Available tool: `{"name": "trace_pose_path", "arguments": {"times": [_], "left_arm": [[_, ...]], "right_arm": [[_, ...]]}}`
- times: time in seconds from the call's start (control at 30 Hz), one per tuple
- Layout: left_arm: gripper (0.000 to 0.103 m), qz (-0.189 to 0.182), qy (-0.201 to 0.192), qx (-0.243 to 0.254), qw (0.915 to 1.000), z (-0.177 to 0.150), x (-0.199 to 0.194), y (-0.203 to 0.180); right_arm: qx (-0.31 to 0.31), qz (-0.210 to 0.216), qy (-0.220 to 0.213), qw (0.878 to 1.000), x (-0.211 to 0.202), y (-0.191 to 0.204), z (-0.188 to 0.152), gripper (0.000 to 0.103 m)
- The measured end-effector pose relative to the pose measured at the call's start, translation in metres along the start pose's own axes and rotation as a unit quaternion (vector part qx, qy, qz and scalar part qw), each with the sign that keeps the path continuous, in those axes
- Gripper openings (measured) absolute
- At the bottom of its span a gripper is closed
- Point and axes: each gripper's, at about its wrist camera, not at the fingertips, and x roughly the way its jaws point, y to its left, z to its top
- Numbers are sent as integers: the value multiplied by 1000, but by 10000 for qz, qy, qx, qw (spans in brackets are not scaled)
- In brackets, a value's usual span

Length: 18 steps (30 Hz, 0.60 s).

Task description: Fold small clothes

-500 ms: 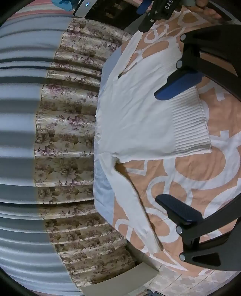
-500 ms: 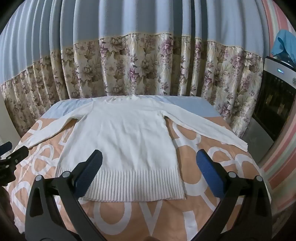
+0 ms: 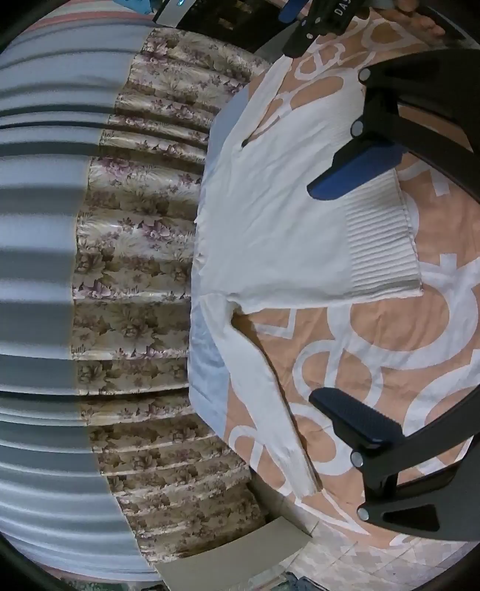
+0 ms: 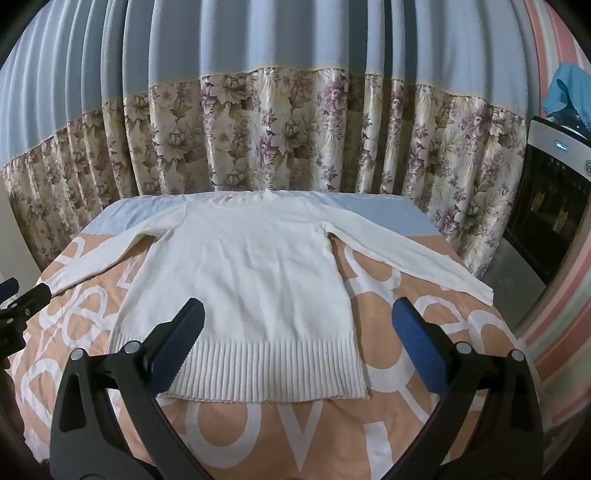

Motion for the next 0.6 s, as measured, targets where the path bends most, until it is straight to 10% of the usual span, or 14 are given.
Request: {"name": "trace_pose_path", "arguments": {"times": [0.6], "left_arm": [[101,73,-1,20,10000,-3,-3,0]], "right_arm": [[-60,69,-46,9999,-10,5,2,100]]}}
